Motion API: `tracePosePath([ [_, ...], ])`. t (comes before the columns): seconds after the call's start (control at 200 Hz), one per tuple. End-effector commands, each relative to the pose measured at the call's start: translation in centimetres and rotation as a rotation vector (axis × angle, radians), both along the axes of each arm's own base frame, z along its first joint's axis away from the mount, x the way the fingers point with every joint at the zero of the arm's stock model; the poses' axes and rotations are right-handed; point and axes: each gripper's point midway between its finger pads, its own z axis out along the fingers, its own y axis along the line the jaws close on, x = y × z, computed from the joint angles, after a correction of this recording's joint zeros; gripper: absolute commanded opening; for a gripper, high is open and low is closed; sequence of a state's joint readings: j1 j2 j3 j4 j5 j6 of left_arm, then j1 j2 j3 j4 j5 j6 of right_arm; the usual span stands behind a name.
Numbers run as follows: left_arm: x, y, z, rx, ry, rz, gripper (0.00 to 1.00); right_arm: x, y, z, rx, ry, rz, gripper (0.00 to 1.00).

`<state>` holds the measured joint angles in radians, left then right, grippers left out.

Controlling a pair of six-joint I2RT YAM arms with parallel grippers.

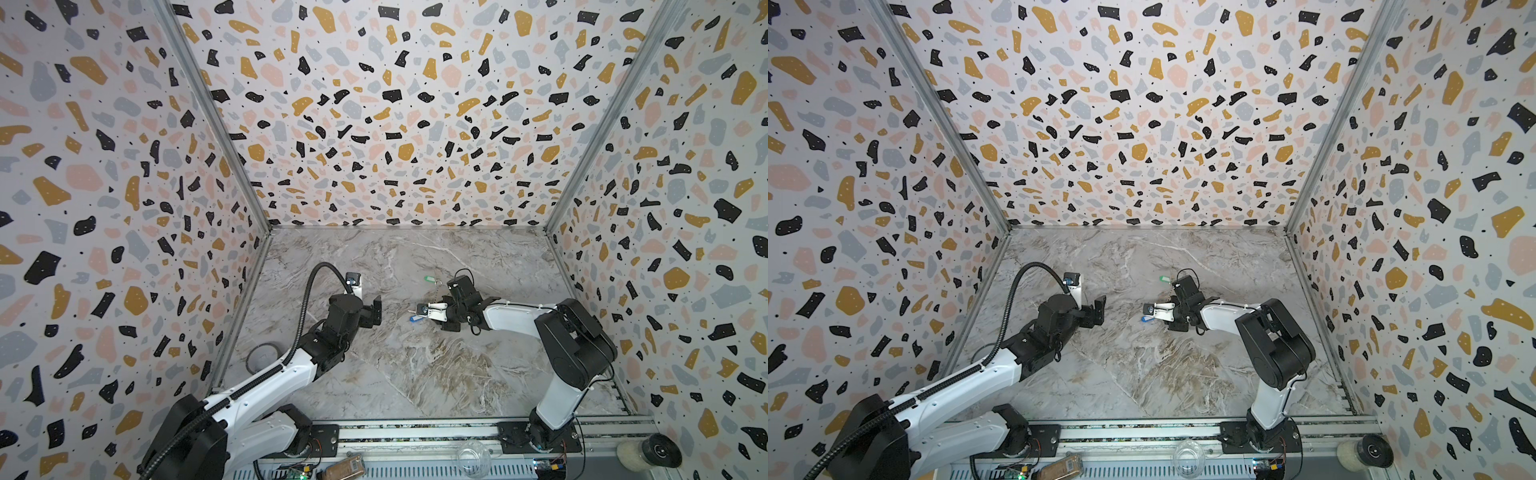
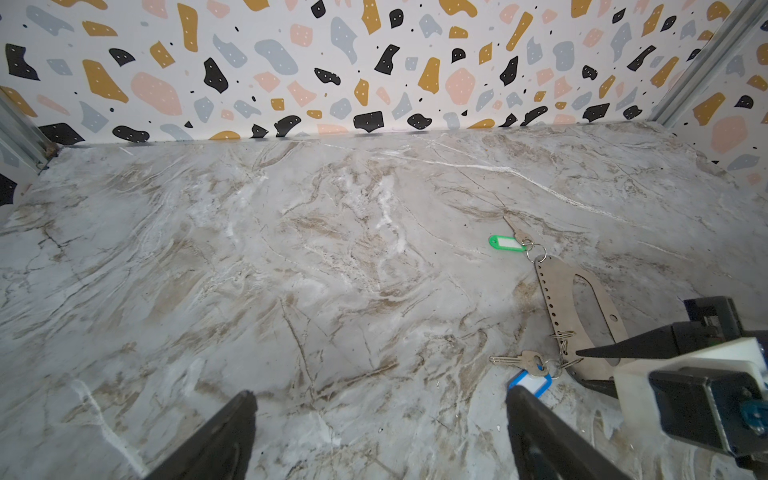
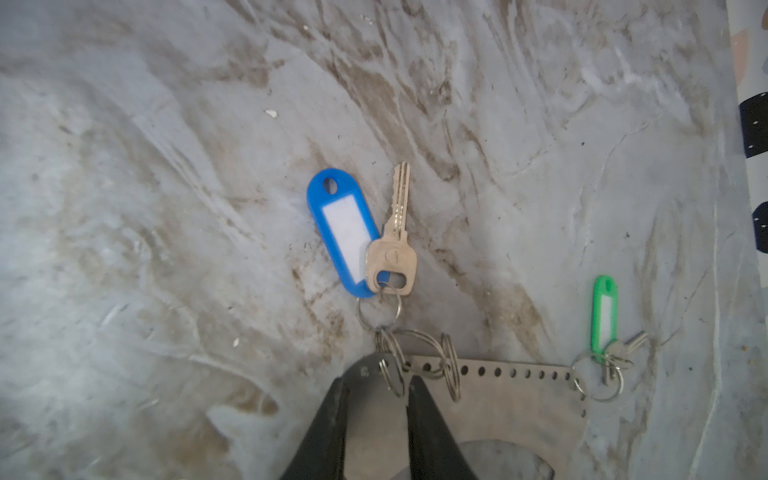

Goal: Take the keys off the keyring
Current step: 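Lower the right gripper and grasp the metal plate edge near the keyrings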

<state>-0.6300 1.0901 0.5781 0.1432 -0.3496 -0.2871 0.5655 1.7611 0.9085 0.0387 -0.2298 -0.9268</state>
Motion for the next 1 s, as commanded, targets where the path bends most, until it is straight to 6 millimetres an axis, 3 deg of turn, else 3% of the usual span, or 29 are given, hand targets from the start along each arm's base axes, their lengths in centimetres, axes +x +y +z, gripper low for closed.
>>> tracePosePath([
  [0.0, 0.23, -0.07, 0.60, -0.005, -0.031, 0.004, 0.94, 0.89, 0.64, 1.19, 0.006, -0.038, 0.002, 0.25],
  [0.991, 0.51, -0.36, 1.28, 0.001, -0.040, -0.006, 0.93, 0.35, 0.80, 0.52, -0.051, -0.059, 0.038, 0.04],
])
